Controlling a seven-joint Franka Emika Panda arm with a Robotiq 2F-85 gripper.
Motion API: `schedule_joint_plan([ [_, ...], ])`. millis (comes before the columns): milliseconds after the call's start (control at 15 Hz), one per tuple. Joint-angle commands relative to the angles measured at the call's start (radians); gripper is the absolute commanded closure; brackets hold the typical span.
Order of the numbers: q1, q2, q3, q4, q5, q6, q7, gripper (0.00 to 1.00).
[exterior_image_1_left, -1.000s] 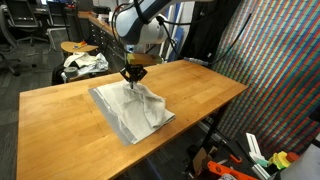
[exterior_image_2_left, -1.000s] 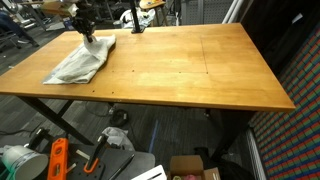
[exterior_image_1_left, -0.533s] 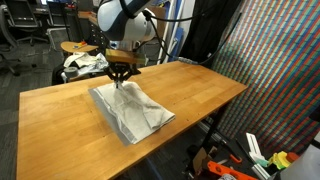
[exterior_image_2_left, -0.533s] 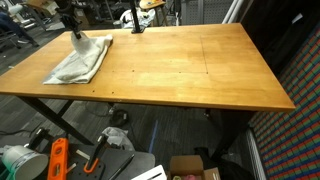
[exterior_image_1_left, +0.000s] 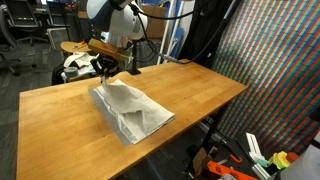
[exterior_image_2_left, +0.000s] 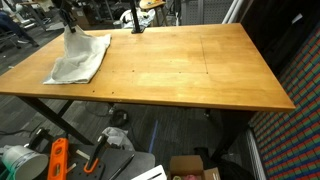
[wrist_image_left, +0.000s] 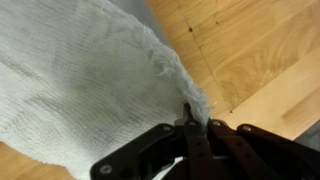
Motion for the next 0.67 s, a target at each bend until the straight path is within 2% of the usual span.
schedule_joint_plan([
  [0, -0.005, 0.012, 0.003, 0.019, 0.018, -0.002, 0.001, 0.96],
  [267, -0.006, 0.028, 0.0, 0.035, 0.023, 0.011, 0.01, 0.99],
  [600, 0.004, 0.063, -0.001, 0.054, 0.053, 0.128, 0.089, 0.99],
])
